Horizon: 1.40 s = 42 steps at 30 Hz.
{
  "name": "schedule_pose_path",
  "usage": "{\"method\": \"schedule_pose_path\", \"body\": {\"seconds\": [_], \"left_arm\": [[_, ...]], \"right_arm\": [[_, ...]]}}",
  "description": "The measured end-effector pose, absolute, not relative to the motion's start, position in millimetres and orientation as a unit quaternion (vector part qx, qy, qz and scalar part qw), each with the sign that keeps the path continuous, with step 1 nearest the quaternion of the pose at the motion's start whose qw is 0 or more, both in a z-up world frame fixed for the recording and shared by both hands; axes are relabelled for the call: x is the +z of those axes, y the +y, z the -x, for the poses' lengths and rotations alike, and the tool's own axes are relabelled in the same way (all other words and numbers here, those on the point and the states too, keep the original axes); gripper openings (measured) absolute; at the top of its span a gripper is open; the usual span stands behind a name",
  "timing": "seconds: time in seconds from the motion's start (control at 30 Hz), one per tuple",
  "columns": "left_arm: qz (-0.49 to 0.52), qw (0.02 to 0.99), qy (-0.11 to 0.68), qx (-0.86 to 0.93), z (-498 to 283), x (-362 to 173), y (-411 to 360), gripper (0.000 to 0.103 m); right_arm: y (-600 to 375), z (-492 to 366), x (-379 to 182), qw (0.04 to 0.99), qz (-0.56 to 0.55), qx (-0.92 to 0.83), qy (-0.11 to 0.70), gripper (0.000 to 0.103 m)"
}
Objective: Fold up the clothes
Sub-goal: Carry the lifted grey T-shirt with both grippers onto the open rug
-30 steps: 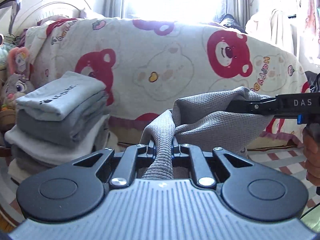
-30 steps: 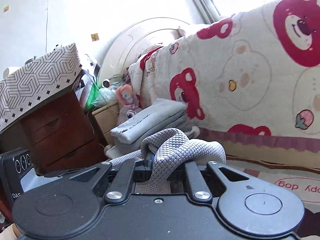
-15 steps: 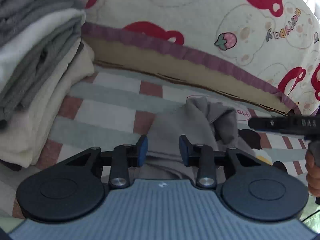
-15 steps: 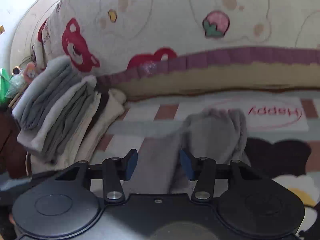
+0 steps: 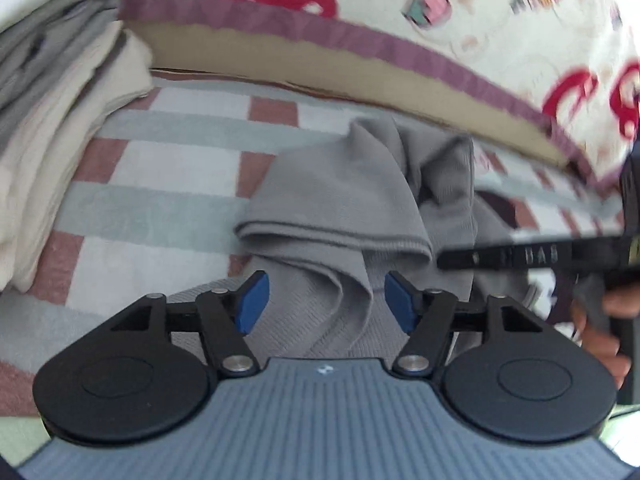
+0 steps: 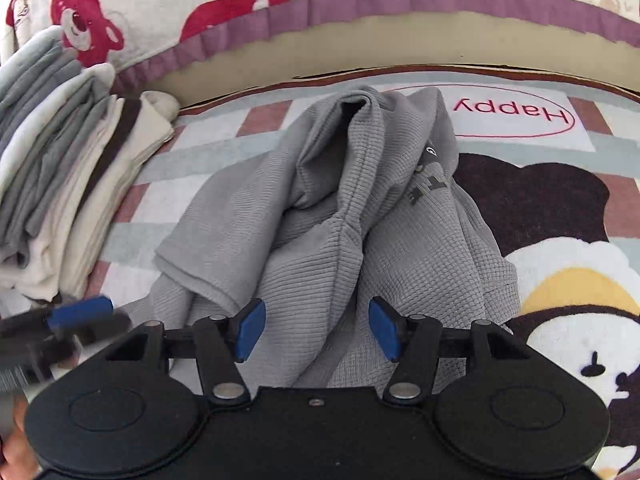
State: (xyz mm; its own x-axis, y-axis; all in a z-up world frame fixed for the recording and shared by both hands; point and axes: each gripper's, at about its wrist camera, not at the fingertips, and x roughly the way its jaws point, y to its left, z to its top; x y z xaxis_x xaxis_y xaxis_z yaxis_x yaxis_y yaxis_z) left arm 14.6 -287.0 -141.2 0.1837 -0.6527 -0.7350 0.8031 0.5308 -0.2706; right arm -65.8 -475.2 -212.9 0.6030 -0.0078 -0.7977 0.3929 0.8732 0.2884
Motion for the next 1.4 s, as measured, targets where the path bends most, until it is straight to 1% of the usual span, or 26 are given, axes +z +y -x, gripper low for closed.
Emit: {"method": "schedule_pose_path", "body": {"seconds": [0.03,0.1,0.13,0.2,0.23,0.27,0.3,0.37,0.4,0.43,0.47,0.5,0.53,0.6,0.7,0.73,0.83,0.93,1.07,1.1,1.17,1.2,1.23,1.3,1.4], "left_arm": [[-0.083,0.76,0.438,-0.473,-15,-151,-296,0.067],[-0.074,0.741,0.491,-0.452,-27,-174,-317,0.068],[-0.078,0.742,0.504,-0.435,-36,-181,-325,0.067],[-0.064,0.759,0.486,-0.428,-47,-178,-331,0.066],[-0.06,0.766,0.476,-0.427,-51,-176,-332,0.056],[-0.063,0.768,0.472,-0.429,-53,-177,-332,0.027],[-0.066,0.769,0.467,-0.431,-55,-178,-332,0.017],[-0.052,0.772,0.465,-0.43,-61,-180,-329,0.011],[-0.039,0.775,0.466,-0.426,-64,-180,-326,0.011],[-0.039,0.787,0.456,-0.414,-66,-178,-325,0.01],[-0.064,0.814,0.421,-0.395,-63,-173,-326,0.01],[-0.089,0.839,0.384,-0.375,-60,-168,-327,0.01],[-0.116,0.862,0.341,-0.356,-56,-163,-327,0.01],[-0.106,0.876,0.323,-0.343,-61,-154,-322,0.009],[-0.081,0.887,0.317,-0.326,-71,-145,-310,0.009],[-0.08,0.893,0.306,-0.32,-73,-141,-308,0.008],[-0.06,0.906,0.278,-0.312,-79,-130,-298,0.007],[-0.016,0.906,0.278,-0.319,-88,-127,-291,0.007],[-0.032,0.908,0.271,-0.317,-82,-127,-287,0.007],[-0.021,0.906,0.274,-0.322,-82,-125,-282,0.007],[0.004,0.898,0.285,-0.335,-82,-120,-273,0.007],[0.013,0.894,0.29,-0.341,-82,-118,-271,0.007],[0.021,0.89,0.294,-0.347,-83,-117,-269,0.007],[0.02,0.888,0.297,-0.351,-81,-117,-270,0.007],[0.021,0.885,0.3,-0.354,-80,-117,-273,0.007]], "right_arm": [[-476,63,-214,0.866,-0.218,-0.119,0.434,0.066],[-476,59,-217,0.865,-0.206,-0.125,0.44,0.065],[-477,56,-218,0.865,-0.2,-0.128,0.443,0.065],[-480,52,-219,0.863,-0.199,-0.134,0.445,0.066],[-483,51,-221,0.862,-0.208,-0.137,0.441,0.066],[-485,50,-223,0.863,-0.215,-0.137,0.437,0.067],[-488,49,-226,0.863,-0.221,-0.138,0.432,0.069],[-494,48,-232,0.864,-0.235,-0.14,0.423,0.07],[-496,47,-235,0.864,-0.241,-0.14,0.418,0.066],[-496,45,-236,0.866,-0.233,-0.145,0.418,0.04],[-493,43,-235,0.868,-0.215,-0.154,0.42,0.017],[-491,42,-231,0.87,-0.198,-0.161,0.421,0.004],[-490,42,-225,0.872,-0.184,-0.168,0.421,0.004],[-498,41,-205,0.879,-0.139,-0.185,0.416,0.003],[-512,42,-170,0.887,-0.065,-0.211,0.405,0.003],[-517,42,-159,0.889,-0.041,-0.219,0.401,0.003],[-537,41,-128,0.887,0.02,-0.246,0.389,0.003],[-563,46,-111,0.889,0.004,-0.268,0.371,0.003],[-582,55,-117,0.874,-0.013,-0.32,0.365,0.003],[-587,57,-118,0.87,-0.018,-0.333,0.363,0.004],[-597,61,-121,0.861,-0.027,-0.359,0.36,0.03],[-601,63,-123,0.856,-0.031,-0.372,0.358,0.057],[-606,66,-124,0.851,-0.035,-0.385,0.356,0.061],[-616,70,-127,0.84,-0.044,-0.41,0.352,0.06],[-597,81,-150,0.863,-0.119,-0.341,0.354,0.06]]}}
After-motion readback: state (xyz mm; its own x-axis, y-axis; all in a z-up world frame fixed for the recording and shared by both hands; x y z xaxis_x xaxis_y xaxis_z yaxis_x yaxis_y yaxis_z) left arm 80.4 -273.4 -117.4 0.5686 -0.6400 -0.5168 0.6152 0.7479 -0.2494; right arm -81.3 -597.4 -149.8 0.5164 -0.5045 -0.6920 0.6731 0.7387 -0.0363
